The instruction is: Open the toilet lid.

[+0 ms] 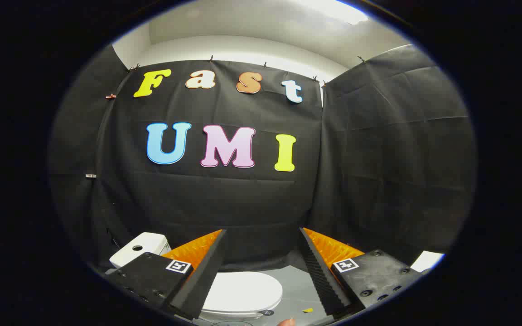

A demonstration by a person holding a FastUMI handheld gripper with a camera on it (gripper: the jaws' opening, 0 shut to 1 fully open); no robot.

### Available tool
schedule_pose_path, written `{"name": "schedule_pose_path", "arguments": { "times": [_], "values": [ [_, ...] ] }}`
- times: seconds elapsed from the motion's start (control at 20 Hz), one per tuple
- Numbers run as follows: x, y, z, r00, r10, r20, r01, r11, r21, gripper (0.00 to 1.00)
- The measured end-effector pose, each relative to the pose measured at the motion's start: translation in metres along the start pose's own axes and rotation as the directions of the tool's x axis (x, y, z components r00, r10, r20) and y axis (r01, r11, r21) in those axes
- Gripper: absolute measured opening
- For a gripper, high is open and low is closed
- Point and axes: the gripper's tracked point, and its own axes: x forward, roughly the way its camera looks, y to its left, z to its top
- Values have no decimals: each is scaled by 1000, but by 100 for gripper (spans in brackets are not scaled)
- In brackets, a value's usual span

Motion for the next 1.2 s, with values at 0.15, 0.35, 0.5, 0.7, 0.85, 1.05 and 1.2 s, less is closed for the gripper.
{"name": "schedule_pose_path", "arguments": {
  "times": [0.15,0.35,0.5,0.7,0.85,1.05,1.2],
  "values": [
    [-2,1,-2,1000,6,-7,-6,1000,2,98],
    [-2,0,-3,1000,8,-9,-8,1000,-4,98],
    [-2,1,-3,1000,11,-12,-12,1000,-2,98],
    [-3,1,-4,1000,13,-13,-13,1000,-5,98],
    [-3,2,-6,1000,18,-13,-18,1000,-2,98],
    [-3,3,-8,1000,28,-4,-28,1000,-7,98],
    [0,5,-15,999,45,-1,-45,999,-13,98]
  ]
}}
